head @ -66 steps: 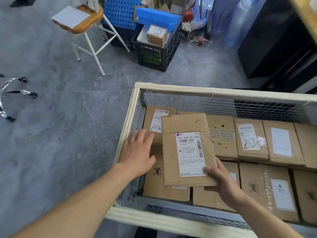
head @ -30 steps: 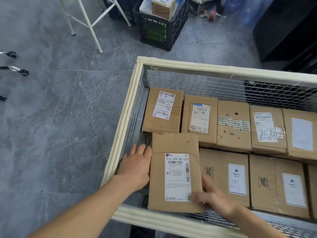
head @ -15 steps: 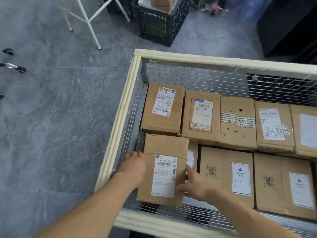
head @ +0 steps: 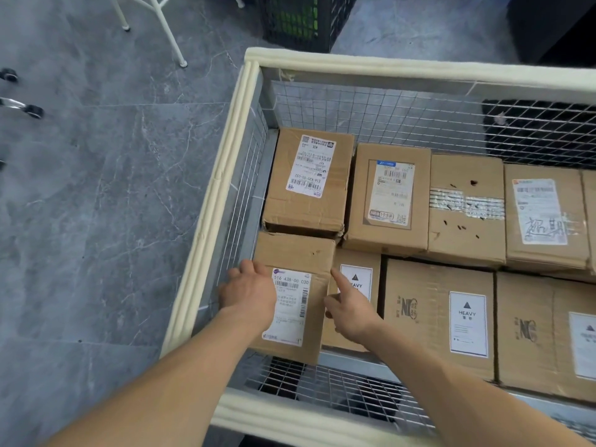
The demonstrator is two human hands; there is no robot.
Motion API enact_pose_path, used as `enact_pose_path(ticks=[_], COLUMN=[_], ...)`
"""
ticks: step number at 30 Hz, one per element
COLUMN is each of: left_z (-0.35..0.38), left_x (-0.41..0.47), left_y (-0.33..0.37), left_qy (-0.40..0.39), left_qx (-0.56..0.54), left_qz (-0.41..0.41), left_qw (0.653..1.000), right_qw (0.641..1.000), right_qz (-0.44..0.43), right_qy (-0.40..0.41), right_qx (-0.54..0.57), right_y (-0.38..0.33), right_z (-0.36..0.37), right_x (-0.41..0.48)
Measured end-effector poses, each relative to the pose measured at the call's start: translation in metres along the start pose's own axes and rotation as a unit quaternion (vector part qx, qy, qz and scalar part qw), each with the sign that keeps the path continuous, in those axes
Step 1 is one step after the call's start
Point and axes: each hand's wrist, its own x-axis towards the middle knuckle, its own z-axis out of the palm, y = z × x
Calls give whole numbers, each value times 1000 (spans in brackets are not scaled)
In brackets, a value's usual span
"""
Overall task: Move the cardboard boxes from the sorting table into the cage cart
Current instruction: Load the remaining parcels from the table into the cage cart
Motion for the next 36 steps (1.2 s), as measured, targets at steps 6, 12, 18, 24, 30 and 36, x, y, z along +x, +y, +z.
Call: enact_pose_path(ticks=[6,12,18,24,30,36], left_z=[-7,-45,-112,-185,-258,-307], left_x=[-10,-44,-108,-183,-265,-346], left_y=[3,4,15,37,79,132], left_qy=[9,62,134,223,298,368], left_qx=[-11,-9,-25,-25,-32,-5], left_qz=[9,75,136,206,312,438], left_qw=[1000,995,981,952,902,820], right_qw=[999,990,971,941,885,814], right_qz=[-11,6,-31,-85,-113,-48], right_qy=[7,65,140,242,375,516], right_qx=[-38,-124,-192,-222,-253,-262], right_y=[-14,-29,-62,-93,-105,-87], right_z=[-6,-46,-107,-163,-226,-263], right_x=[-9,-51,-132,-231,-340,-453])
